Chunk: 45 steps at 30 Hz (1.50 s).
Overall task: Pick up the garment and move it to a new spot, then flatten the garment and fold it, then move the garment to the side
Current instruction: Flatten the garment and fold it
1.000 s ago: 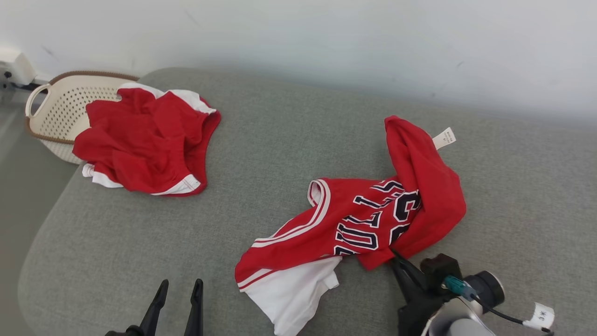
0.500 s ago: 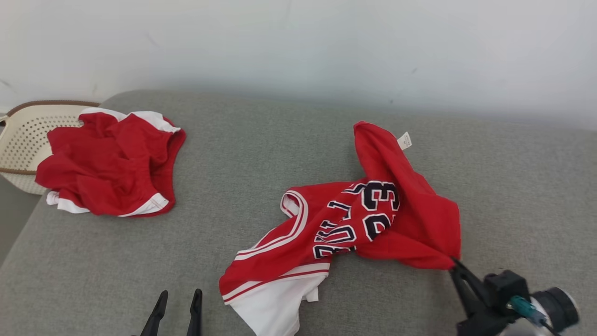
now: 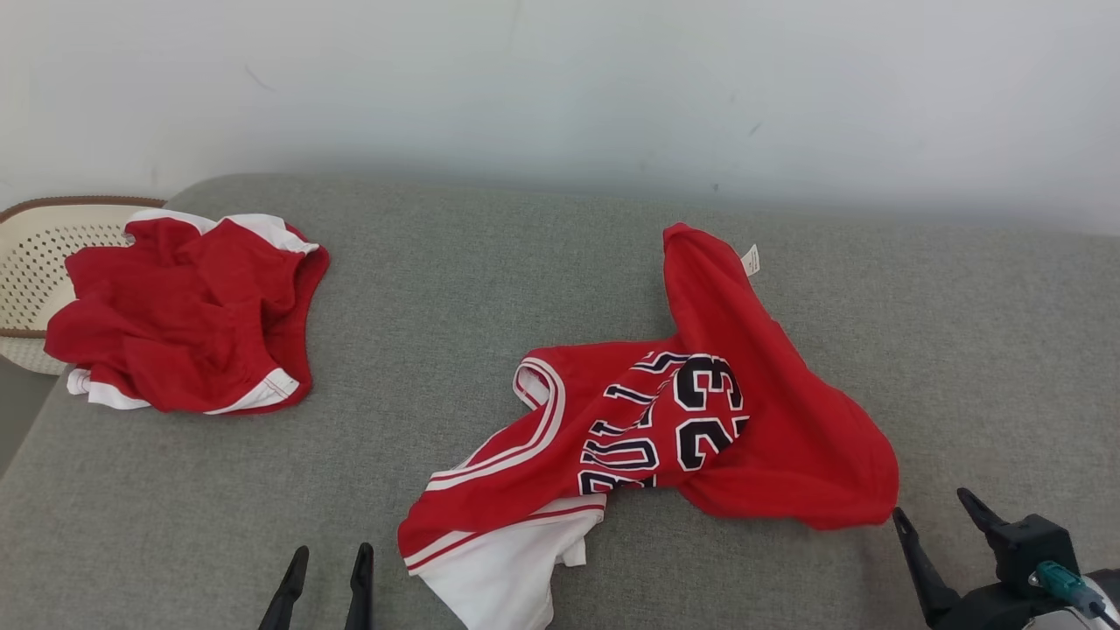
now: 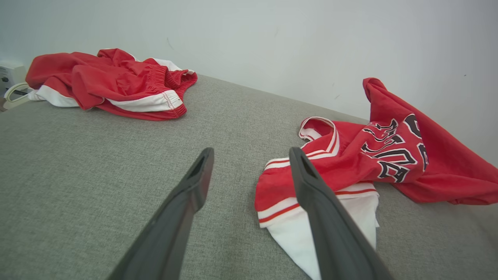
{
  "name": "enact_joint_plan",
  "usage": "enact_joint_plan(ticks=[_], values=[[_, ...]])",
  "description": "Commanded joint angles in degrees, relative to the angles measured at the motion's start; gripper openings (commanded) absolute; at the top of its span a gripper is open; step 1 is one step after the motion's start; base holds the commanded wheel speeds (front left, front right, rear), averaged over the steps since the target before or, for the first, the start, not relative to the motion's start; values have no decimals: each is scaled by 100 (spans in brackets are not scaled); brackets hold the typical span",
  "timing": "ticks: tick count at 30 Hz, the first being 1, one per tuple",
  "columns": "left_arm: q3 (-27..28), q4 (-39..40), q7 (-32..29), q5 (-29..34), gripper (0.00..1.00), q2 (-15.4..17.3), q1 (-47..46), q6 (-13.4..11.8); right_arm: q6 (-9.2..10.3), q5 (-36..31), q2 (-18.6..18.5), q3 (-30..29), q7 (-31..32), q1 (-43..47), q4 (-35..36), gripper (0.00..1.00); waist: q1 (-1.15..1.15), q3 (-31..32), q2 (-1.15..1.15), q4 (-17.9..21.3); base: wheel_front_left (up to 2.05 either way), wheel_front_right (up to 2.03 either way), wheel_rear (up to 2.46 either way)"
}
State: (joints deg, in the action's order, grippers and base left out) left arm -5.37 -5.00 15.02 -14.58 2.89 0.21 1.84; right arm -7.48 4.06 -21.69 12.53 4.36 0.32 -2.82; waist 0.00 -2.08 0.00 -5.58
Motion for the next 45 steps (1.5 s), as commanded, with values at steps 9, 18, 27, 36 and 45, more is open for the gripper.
enact_joint_plan(ticks=[9, 18, 27, 36, 45], values=[[54, 28, 20, 40, 100, 0, 59, -19, -3, -78, 45, -672, 0, 236, 192, 100, 0, -89, 0, 67, 0, 0, 0], [43, 28, 20, 70, 100, 0, -40, -7, -3, 408, 592, -690, -294, 200, 311, 100, 0, -155, 0, 107, 0, 0, 0], [29, -11, 19, 129, 100, -2, -117, 50, -3, 874, 751, -303, -416, -311, -571, 100, 0, -201, 0, 28, 0, 0, 0], [82, -49, 20, 170, 100, -2, -51, 57, -3, 1327, 681, 88, -865, -924, -1526, 0, 0, -166, 0, -117, 0, 0, 0], [148, -24, 20, 118, 100, -2, 143, -11, -3, 1422, 392, -45, -845, -790, -1110, 0, 0, 66, 0, 98, 0, 0, 0]])
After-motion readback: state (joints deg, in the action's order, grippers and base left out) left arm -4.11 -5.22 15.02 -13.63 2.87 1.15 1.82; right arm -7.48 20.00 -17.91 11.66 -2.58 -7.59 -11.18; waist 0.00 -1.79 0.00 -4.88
